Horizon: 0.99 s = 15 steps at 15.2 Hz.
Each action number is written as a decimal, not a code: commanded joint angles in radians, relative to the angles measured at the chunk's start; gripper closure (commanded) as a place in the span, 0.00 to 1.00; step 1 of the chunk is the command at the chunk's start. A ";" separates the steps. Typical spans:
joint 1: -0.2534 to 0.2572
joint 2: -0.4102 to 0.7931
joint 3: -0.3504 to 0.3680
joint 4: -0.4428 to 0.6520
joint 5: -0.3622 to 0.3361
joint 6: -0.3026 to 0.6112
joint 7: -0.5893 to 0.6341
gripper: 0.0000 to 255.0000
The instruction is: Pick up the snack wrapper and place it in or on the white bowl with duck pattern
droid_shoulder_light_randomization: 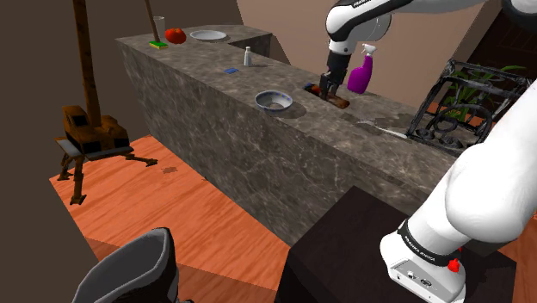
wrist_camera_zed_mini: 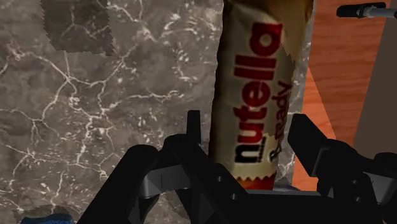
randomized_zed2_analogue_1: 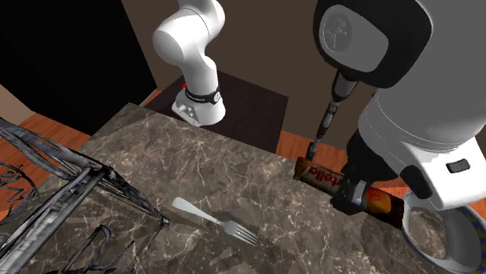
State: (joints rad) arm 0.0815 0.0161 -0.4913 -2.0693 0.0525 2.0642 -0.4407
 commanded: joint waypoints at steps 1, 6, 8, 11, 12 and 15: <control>0.009 0.068 0.010 0.075 0.036 -0.015 0.005 1.00; 0.018 0.235 0.044 0.283 0.110 -0.071 0.030 1.00; 0.015 0.305 0.057 0.378 0.136 -0.101 0.043 1.00; 0.005 0.415 0.078 0.538 0.171 -0.156 0.065 1.00; 0.000 0.455 0.085 0.597 0.181 -0.177 0.074 1.00; -0.023 0.584 0.107 0.802 0.210 -0.253 0.105 1.00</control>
State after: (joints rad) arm 0.0636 0.5599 -0.3916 -1.3306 0.2539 1.8341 -0.3476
